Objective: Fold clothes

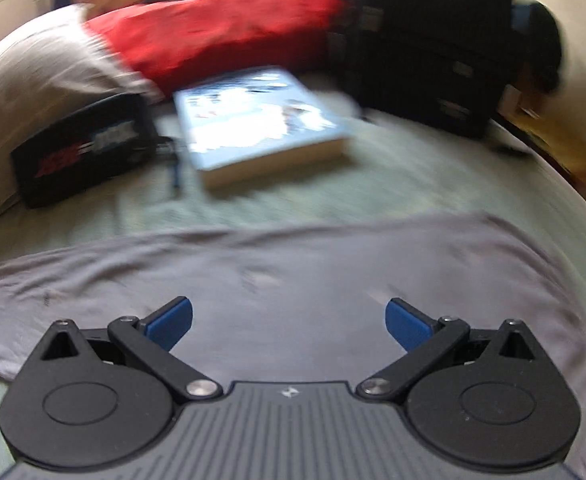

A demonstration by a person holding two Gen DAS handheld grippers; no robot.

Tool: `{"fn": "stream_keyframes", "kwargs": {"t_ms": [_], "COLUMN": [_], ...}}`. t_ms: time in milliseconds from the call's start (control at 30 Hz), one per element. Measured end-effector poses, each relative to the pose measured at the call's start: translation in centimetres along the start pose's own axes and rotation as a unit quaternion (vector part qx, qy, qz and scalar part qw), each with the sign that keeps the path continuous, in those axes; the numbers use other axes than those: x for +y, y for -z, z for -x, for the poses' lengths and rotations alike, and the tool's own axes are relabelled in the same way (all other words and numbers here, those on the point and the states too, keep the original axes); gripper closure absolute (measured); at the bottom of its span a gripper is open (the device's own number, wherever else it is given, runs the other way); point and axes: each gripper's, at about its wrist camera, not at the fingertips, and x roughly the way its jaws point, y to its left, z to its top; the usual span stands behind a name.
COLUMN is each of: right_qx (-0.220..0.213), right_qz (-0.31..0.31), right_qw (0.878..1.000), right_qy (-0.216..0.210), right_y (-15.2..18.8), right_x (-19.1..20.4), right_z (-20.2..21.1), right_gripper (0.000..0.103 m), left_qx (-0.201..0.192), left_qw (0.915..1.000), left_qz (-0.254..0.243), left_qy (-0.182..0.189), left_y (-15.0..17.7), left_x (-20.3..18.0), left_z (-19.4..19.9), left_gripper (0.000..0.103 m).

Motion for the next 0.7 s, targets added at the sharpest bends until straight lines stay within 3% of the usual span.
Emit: {"fn": "stream_keyframes", "kwargs": {"t_ms": [200, 333, 433, 567, 700], "right_qx": [-0.008, -0.009, -0.001, 0.005, 0.007], "right_qz": [0.017, 0.013, 0.007, 0.011, 0.004], "right_qw": [1.000, 1.000, 1.000, 1.000, 1.000], "right_qy": [-0.001, -0.003, -0.005, 0.000, 0.009], "right_y": [0.3, 0.8, 1.3, 1.8, 2.0], "right_x": [1.2, 1.3, 1.3, 1.5, 1.0], "right_z": [2.1, 2.9, 3.0, 3.3, 3.7], "right_gripper": [0.000, 0.000, 0.000, 0.000, 0.000], "left_qx": [0.007, 0.023, 0.037, 0.053, 0.048], "left_qw": [0.9940, 0.9875, 0.9874, 0.9899, 0.9936], "left_qz": [-0.066, -0.069, -0.051, 0.010, 0.039], "left_qy": [0.087, 0.140, 0.145, 0.131, 0.095], "left_y": [5.5, 9.3, 11.4, 12.3, 12.0], "left_x": [-8.1, -10.9, -11.5, -10.1, -8.8], "left_z": [5.1, 6.4, 5.6, 3.5, 3.0], "left_gripper": [0.001, 0.001, 0.001, 0.001, 0.001]}}
